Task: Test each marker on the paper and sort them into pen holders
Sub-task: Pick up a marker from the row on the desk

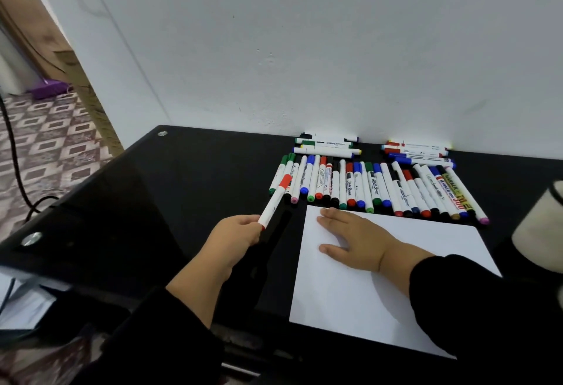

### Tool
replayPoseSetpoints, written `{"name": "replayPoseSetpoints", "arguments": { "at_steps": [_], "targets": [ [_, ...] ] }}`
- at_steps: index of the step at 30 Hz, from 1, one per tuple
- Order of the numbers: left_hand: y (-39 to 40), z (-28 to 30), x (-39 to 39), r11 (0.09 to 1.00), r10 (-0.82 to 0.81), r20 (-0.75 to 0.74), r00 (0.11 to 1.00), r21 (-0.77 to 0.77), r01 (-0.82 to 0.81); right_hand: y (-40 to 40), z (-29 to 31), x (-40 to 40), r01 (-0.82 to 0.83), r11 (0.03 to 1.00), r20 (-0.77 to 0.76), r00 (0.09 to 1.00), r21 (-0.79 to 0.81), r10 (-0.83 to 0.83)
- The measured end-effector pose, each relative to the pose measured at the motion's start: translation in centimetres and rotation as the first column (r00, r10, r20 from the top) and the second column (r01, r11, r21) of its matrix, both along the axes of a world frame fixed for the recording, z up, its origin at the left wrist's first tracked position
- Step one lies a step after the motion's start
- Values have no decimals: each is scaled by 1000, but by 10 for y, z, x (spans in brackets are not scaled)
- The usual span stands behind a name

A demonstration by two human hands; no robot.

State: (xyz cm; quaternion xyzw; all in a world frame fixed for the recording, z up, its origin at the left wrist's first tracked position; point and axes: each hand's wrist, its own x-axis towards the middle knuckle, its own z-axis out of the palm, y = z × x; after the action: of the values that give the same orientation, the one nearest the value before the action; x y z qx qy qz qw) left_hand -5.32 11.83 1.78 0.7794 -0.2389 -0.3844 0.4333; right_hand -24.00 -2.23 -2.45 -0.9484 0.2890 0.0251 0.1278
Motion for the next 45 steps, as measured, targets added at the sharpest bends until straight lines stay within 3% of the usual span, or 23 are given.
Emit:
{"name": "replayPoseSetpoints", "arguments": {
  "at_steps": [4, 7, 9, 11, 14, 17, 23, 30, 32, 34, 37, 40, 43, 45],
  "targets": [
    [6, -2, -18, 999, -35, -27, 999, 12, 36, 6, 8, -2, 43, 996, -38, 998, 77, -40],
    [7, -2, -30, 997, -78, -43, 996, 10, 79, 13, 13, -11, 171, 978, 146, 971, 119, -187],
    [5, -3, -38, 992, -126, -63, 990, 4, 127, 19, 14, -18, 288, 944, 363, 872, 161, -328],
    [2, -4, -47, 983, -183, -56, 982, -1, 183, 25, 17, -24, 386, 859, 483, 712, 337, -509],
    [-5, -4, -60, 967, -253, -23, 967, -11, 253, 30, 23, -27, 395, 657, 413, 544, 642, -730],
    [-14, -4, -72, 955, -298, -21, 954, -7, 297, 34, 28, -28, 338, 517, 327, 481, 787, -813],
    [-25, -10, -83, 944, -330, 6, 944, 5, 330, 30, 31, -26, 323, 417, 280, 392, 850, -876],
    [-33, -13, -86, 921, -390, 99, 916, 21, 390, 25, 33, -21, 313, 380, 245, 393, 870, -886],
    [-35, -11, -83, 917, -397, 137, 908, 11, 399, 19, 38, -22, 362, 439, 272, 427, 823, -862],
    [-41, -6, -79, 925, -372, 155, 915, -24, 380, 12, 46, -27, 440, 557, 316, 508, 704, -801],
    [-51, 10, -72, 956, -251, 38, 967, -145, 254, 1, 59, -36, 455, 786, 314, 740, 419, -595],
    [-63, 24, -68, 964, -199, -58, 978, -192, 184, -2, 69, -45, 358, 929, 206, 906, 97, -371],
    [-67, 30, -68, 961, -241, -38, 970, -149, 233, -3, 66, -50, 204, 934, 100, 978, -293, -182],
    [-65, 31, -71, 948, -297, 10, 955, -115, 296, -3, 62, -52, 152, 894, 109, 987, -420, -117]
  ]
}}
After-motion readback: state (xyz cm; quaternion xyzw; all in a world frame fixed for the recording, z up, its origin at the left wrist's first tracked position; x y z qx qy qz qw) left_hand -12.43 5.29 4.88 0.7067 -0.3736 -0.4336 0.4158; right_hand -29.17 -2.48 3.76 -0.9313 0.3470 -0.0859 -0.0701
